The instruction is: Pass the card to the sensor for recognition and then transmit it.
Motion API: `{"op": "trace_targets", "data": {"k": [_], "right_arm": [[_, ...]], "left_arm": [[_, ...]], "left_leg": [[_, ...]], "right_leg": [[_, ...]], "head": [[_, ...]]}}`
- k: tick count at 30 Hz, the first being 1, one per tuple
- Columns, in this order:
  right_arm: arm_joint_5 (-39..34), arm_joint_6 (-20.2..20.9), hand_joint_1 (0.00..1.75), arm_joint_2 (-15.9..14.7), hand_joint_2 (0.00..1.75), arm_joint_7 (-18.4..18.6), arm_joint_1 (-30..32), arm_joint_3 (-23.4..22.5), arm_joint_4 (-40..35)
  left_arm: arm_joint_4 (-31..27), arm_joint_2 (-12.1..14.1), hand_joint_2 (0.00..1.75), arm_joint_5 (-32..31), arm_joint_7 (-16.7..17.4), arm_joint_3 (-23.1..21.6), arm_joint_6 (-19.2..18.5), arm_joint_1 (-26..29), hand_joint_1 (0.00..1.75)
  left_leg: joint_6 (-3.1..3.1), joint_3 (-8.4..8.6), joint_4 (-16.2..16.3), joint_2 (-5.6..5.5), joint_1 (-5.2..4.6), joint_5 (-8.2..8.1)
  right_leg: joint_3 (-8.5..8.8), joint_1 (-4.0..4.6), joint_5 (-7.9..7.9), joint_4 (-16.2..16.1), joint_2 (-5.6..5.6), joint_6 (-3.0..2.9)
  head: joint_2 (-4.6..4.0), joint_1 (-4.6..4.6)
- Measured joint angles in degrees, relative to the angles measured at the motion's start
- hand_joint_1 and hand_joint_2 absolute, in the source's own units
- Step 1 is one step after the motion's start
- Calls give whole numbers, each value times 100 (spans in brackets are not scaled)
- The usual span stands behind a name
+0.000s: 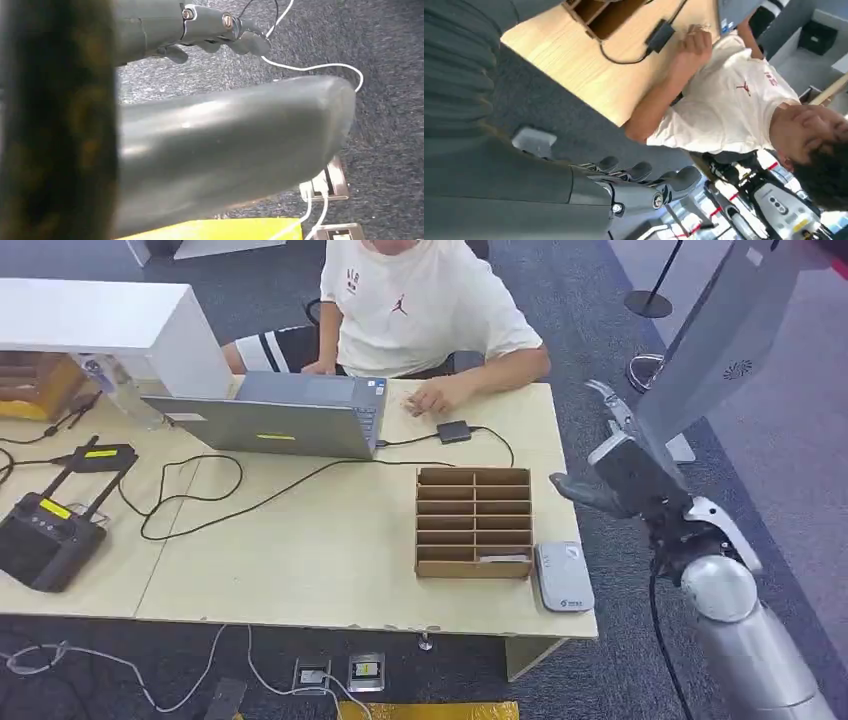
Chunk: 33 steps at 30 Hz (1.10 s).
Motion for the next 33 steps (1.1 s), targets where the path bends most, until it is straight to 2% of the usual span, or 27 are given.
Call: {"op": "trace_targets", "data": {"k": [7,13,17,20,26,33], "right_arm": [[266,-46,0,-170,175,76,581,59,-658],[376,-37,0,-275,175,50,913,118,-924],[517,-367,0,-277,175,-195,1167,236,-913],[515,-472,0,-317,175,-219,1299,301,-869],[784,-494,0,-463,175,-37,1463,461,-729],[1449,-645,0,-621,175,227,1481,807,-458]], "left_arm": [[0,7,0,-79,144,-2,2,-23,0],[2,9,0,-70,166,-2,7,-43,0],[2,4,0,-65,188,-2,7,-46,0],[0,4,0,-59,225,-2,7,-47,0],[0,4,0,-52,282,0,4,-49,0],[0,0,0,-37,334,33,4,-52,0]], "left_leg": [[0,0,0,2,0,0],[0,-2,0,2,0,0],[0,-2,-1,2,0,-1],[0,-2,-1,2,0,-1],[0,-3,-1,2,-1,-1],[0,-4,-1,2,0,-2]], "right_leg": [[-1,0,0,0,1,0],[0,0,0,0,1,0],[-1,0,-2,0,2,-1],[-1,0,-2,0,1,-2],[-1,0,-2,-1,2,-1],[-1,0,-2,0,2,-2]], "head": [[0,2],[0,2],[0,2],[0,2],[0,0],[0,2]]}}
